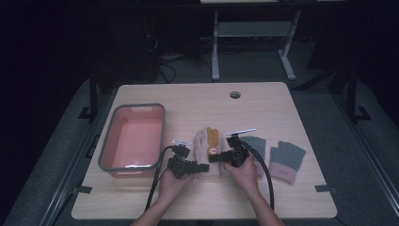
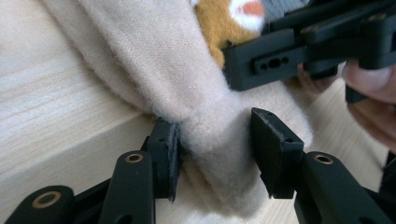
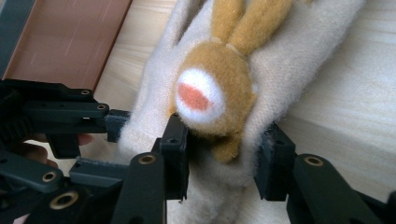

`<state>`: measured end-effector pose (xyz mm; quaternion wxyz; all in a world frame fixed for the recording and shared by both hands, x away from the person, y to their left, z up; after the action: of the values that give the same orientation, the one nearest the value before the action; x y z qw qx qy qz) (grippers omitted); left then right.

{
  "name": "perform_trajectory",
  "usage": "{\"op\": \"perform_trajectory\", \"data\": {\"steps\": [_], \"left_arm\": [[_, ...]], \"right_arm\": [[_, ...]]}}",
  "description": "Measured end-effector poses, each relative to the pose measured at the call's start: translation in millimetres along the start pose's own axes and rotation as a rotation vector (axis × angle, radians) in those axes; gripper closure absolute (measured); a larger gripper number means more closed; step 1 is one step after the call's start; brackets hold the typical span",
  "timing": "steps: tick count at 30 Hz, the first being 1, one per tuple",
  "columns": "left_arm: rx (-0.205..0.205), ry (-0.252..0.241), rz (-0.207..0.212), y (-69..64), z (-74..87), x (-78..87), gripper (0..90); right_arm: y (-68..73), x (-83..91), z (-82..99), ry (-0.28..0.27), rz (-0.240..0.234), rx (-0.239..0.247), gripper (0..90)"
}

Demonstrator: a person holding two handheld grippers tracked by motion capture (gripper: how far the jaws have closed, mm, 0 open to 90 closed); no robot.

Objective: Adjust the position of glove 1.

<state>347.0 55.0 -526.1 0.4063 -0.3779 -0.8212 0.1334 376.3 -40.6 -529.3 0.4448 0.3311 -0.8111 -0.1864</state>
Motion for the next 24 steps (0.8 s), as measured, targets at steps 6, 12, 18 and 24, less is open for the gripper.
{"op": "perform_trajectory", "data": {"steps": [6, 12, 18, 24], "left_arm": [[0.076, 0.004, 0.043, 2.4, -2.0, -2.2, 59.7], [0.075, 0.001, 0.056, 1.9, -2.7, -3.2, 62.0], [0.073, -0.009, 0.06, 0.2, -5.0, -3.5, 63.5], [0.066, -0.012, 0.065, -1.0, -6.8, -2.1, 66.2]], "right_arm": [[0.9, -1.6, 0.4, 0.01, -0.011, -0.036, 64.9], [0.7, -2.1, 0.8, 0.032, -0.021, -0.027, 67.0], [0.5, 1.0, -0.4, 0.05, -0.046, -0.037, 72.3], [1.4, 3.6, -1.7, 0.049, -0.063, -0.051, 74.9]]}}
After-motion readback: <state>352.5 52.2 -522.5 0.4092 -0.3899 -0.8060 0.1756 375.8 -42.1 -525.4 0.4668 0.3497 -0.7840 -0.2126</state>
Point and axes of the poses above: each handheld gripper's, and its own axes: x roughly backward along the jaws, z roughly out of its underside, y roughly to its left, the point moved 9 cm from there along -x, roughly forward along the jaws, and after that the axes turned 10 degrees about -y, right-handed, at the moved point
